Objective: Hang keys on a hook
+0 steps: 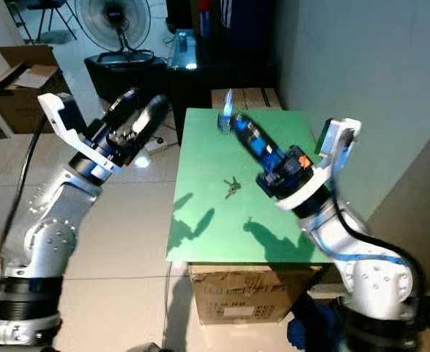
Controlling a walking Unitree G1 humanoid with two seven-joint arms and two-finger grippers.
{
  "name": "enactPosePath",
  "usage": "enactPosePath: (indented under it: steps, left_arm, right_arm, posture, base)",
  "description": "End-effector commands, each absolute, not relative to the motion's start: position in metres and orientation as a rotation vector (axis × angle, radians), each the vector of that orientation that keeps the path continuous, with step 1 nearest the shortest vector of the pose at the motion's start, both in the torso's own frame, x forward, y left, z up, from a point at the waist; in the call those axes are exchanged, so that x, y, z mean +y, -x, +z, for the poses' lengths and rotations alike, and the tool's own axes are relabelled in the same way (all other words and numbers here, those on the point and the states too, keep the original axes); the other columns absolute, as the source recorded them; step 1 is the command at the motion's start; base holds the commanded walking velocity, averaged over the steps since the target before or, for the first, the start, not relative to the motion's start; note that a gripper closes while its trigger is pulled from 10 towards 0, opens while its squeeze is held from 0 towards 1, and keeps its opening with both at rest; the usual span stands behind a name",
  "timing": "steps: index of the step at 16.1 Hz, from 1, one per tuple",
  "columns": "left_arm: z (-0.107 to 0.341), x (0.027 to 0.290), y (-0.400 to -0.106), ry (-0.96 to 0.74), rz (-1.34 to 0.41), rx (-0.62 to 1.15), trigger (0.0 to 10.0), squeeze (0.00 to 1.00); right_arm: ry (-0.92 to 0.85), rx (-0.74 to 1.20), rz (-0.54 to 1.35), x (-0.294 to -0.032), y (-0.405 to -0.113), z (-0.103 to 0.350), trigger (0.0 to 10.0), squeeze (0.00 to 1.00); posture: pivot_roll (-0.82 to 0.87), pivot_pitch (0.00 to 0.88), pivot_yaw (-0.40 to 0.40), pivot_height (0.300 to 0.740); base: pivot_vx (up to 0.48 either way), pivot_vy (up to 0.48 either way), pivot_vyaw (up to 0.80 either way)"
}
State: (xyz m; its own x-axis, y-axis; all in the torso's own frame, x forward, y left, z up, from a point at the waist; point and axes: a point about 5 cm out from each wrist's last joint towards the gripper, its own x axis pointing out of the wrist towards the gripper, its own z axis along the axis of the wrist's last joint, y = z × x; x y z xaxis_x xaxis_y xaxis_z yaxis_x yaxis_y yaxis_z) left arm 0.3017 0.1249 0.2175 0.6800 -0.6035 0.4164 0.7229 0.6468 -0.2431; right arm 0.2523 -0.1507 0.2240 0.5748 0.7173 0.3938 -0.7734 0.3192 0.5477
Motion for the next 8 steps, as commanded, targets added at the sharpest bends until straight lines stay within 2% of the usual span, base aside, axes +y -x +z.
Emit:
enactPosePath:
  steps: [1, 6, 8]
  left_arm:
    - [0.221, 0.122, -0.3, 0.407, -0.842, -0.297, 10.0, 1.0]
    - [0.223, 0.113, -0.289, 0.378, -1.127, -0.202, 10.0, 1.0]
    - [0.224, 0.111, -0.287, 0.397, -1.169, -0.197, 10.0, 0.22]
  right_arm:
    - [-0.658, -0.076, 1.039, -0.146, -0.25, 0.231, 0.0, 0.0]
    - [-0.455, -0.04, 1.184, -0.154, -0.246, 0.246, 0.0, 0.0]
    - [-0.428, -0.021, 1.223, -0.156, -0.244, 0.246, 0.0, 0.0]
  posture:
    - [-0.09, 0.0, 0.062, 0.74]
    - [-0.11, 0.0, 0.054, 0.74]
    - [-0.11, 0.0, 0.046, 0.74]
  base:
    - [0.0, 0.0, 0.0]
    - [0.0, 0.0, 0.0]
    - [0.0, 0.0, 0.0]
